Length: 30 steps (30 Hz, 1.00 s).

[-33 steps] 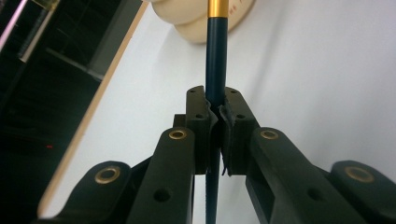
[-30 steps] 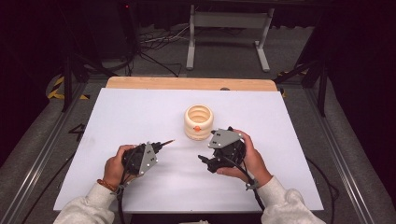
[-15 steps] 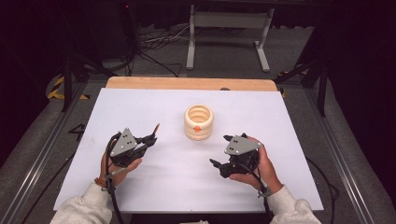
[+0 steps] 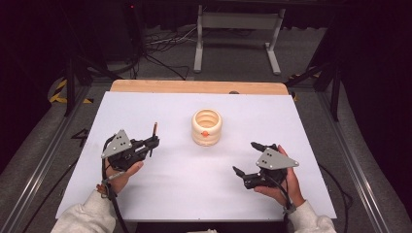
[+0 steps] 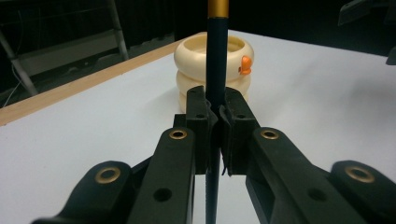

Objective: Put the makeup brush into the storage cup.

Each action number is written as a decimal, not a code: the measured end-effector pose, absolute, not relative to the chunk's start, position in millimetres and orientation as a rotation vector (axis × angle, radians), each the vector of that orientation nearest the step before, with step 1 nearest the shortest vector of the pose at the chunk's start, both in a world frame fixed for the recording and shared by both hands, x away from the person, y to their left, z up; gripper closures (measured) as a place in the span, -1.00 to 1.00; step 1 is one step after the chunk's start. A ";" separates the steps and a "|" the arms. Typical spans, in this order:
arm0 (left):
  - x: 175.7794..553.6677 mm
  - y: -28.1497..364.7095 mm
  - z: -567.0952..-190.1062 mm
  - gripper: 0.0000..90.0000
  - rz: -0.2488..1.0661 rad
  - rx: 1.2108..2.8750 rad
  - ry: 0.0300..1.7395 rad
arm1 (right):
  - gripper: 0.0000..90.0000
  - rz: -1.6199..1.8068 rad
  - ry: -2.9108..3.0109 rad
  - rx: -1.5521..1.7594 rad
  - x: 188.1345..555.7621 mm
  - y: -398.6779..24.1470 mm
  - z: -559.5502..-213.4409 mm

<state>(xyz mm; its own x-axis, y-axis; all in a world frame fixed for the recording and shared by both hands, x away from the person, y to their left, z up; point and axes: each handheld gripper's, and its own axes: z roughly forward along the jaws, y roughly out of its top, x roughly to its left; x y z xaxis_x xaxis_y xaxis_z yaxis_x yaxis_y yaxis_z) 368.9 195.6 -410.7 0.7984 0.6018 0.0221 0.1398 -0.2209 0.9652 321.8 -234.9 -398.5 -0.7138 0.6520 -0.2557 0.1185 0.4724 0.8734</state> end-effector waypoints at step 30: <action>379.3 190.8 -383.1 0.85 0.507 1.669 0.493 | -0.91 1.192 1.913 0.795 298.2 -306.4 -436.5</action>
